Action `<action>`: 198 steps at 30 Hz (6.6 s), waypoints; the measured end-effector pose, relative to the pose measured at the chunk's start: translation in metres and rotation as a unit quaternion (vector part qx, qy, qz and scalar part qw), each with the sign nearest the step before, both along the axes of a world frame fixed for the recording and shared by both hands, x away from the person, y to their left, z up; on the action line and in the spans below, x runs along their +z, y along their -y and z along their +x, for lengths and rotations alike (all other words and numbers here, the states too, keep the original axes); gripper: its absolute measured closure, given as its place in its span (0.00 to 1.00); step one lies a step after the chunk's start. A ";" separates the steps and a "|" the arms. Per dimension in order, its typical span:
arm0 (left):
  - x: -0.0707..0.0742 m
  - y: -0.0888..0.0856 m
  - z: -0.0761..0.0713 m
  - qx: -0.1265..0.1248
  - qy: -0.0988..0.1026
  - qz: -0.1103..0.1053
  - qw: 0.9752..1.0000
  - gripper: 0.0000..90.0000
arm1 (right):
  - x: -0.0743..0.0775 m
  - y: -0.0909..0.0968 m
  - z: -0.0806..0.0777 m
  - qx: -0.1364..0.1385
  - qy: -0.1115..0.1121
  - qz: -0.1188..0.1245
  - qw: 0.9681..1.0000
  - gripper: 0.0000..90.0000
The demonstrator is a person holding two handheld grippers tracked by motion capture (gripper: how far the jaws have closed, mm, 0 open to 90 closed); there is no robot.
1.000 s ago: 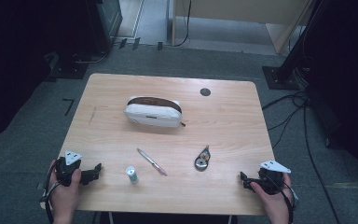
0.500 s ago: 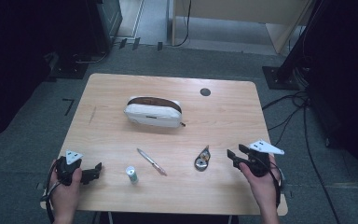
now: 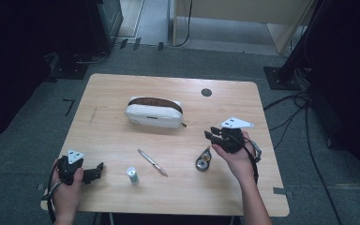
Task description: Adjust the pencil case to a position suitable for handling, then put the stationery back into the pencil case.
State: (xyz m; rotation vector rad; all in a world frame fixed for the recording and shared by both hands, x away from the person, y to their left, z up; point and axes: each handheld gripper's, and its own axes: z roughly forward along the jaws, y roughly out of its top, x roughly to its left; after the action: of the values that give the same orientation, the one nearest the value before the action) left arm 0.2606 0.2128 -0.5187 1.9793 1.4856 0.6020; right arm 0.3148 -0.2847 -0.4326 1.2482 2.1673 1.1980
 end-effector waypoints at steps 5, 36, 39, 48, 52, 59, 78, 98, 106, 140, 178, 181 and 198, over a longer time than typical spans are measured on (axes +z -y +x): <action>0.000 0.000 0.000 0.000 0.000 0.000 1.000 0.01 | -0.001 -0.018 0.019 0.011 -0.005 -0.003 1.000 0.69; 0.000 0.001 0.001 -0.003 0.001 0.000 1.000 0.01 | -0.035 -0.082 0.084 0.073 0.010 -0.041 0.996 0.60; 0.000 0.001 0.001 -0.003 0.000 0.000 1.000 0.01 | -0.037 -0.087 0.084 0.076 0.018 -0.051 0.996 0.65; 0.000 0.002 0.001 -0.002 0.000 0.001 1.000 0.01 | -0.032 -0.095 0.072 0.116 -0.003 -0.057 0.992 0.79; 0.000 0.002 0.002 -0.002 0.000 0.001 1.000 0.01 | -0.030 -0.103 0.061 0.129 -0.007 -0.062 0.990 0.81; 0.000 0.002 0.002 -0.002 0.000 0.001 1.000 0.01 | -0.030 -0.112 0.047 0.145 -0.014 -0.044 0.988 0.76; 0.000 0.002 0.002 -0.002 0.000 0.001 1.000 0.01 | -0.020 -0.088 0.074 0.060 -0.019 0.012 0.998 0.66; 0.000 0.002 0.002 -0.002 -0.001 0.001 1.000 0.01 | -0.023 -0.081 0.058 0.050 -0.020 -0.001 0.999 0.84; 0.000 0.002 0.002 -0.002 -0.001 0.001 1.000 0.01 | -0.023 -0.064 0.032 0.045 -0.021 0.001 0.999 0.83; 0.000 0.002 0.002 -0.002 -0.001 0.000 1.000 0.01 | -0.013 -0.009 -0.047 0.024 0.002 0.050 0.998 0.58; 0.000 0.003 0.003 -0.010 0.000 0.001 1.000 0.01 | -0.086 -0.032 -0.063 -0.107 -0.069 -0.033 0.991 0.25; 0.000 0.003 0.003 -0.010 0.000 0.000 1.000 0.01 | -0.085 -0.027 -0.065 -0.094 -0.060 -0.036 0.993 0.42; 0.000 0.004 0.003 -0.013 0.001 0.001 1.000 0.01 | -0.081 0.008 -0.067 -0.048 -0.038 -0.035 0.997 0.31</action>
State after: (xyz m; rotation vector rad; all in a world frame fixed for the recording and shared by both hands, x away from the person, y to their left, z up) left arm 0.2635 0.2088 -0.5189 1.9951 1.4570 0.5940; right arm 0.2478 -0.2923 -0.5137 1.3717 2.1572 1.0423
